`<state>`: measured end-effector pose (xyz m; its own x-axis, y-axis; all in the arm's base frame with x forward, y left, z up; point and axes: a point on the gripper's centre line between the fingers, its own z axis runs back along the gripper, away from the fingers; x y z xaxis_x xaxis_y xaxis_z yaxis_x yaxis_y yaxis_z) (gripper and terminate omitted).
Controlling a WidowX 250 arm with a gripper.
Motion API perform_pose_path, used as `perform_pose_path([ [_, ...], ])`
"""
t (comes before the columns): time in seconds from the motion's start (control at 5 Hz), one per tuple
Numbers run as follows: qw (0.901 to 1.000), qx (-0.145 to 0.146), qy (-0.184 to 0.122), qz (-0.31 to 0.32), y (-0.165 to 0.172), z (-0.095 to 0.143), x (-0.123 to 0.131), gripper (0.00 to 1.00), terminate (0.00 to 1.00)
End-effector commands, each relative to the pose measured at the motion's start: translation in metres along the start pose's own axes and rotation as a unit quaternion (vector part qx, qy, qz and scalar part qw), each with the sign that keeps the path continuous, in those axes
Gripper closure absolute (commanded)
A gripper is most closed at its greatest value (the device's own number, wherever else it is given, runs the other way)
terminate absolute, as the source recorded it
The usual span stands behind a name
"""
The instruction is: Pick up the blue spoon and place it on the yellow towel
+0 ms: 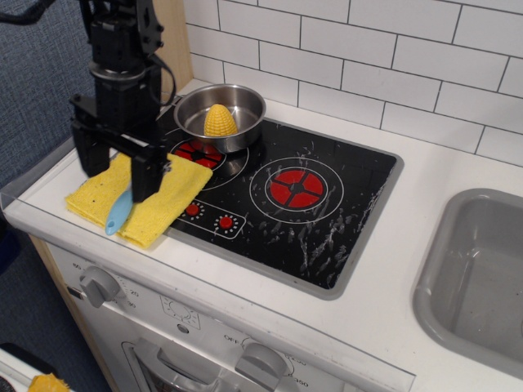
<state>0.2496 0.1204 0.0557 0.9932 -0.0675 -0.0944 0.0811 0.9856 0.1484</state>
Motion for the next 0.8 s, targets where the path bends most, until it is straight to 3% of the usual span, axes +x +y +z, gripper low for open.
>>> perform_pose_path([
  [0.0, 0.9939, -0.022, -0.106, -0.022, -0.0074, 0.0134, 0.0013, 0.0, 0.0],
  [0.4, 0.9946, -0.018, -0.093, -0.043, -0.0102, 0.0141, 0.0036, 0.0, 0.0],
  [0.6, 0.9946, -0.018, -0.093, -0.043, -0.0102, 0.0141, 0.0036, 0.0, 1.0],
])
